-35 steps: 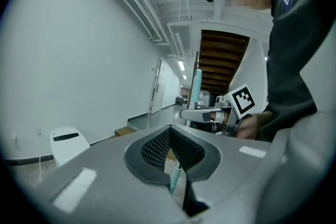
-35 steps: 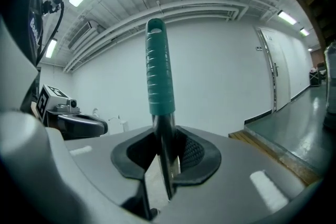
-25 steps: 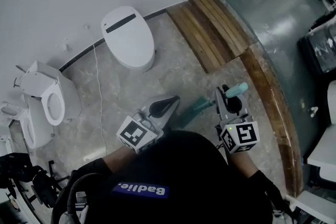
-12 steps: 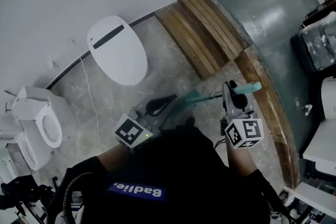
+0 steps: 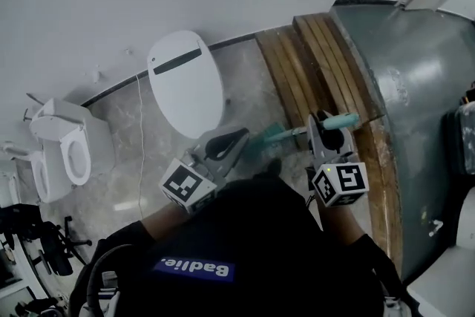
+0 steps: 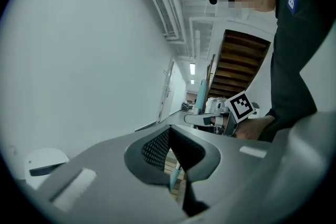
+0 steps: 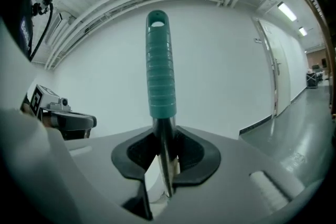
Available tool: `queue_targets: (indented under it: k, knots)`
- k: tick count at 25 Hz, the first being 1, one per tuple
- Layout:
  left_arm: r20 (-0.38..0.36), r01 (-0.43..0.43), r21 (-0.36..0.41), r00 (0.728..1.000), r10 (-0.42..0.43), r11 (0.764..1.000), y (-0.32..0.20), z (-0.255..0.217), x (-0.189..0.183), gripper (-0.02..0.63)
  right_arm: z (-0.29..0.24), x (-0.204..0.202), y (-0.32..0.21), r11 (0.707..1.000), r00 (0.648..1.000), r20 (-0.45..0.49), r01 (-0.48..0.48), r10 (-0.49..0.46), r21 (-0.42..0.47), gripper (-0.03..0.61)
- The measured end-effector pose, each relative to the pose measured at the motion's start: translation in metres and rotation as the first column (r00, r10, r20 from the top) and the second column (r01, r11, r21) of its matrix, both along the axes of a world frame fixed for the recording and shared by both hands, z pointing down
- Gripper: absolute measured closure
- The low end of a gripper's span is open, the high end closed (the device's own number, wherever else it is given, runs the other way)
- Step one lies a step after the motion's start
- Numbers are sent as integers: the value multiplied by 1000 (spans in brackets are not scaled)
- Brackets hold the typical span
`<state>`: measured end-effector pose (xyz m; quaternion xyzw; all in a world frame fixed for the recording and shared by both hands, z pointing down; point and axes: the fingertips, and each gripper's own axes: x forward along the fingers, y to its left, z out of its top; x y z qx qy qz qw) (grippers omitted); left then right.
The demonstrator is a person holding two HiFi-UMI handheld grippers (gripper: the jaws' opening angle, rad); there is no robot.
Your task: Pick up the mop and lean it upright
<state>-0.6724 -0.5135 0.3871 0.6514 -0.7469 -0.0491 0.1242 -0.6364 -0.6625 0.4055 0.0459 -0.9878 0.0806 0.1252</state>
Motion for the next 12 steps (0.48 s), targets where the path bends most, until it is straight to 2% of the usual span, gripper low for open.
queue_targets:
  k: [5, 8, 12]
  knots:
    - [16, 87, -24, 996, -87, 996, -51, -3, -21, 594, -2, -47, -39, 990, 990, 13, 142, -142, -10, 492]
    - [13, 133, -37, 991, -133, 990, -63, -1, -31, 594, 3, -64, -57, 985, 985, 17, 170, -170, -18, 491]
    - [20, 155, -45, 988, -154, 987, -75, 4, -47, 594, 6, -93, -84, 985, 985, 24, 173, -172, -15, 492]
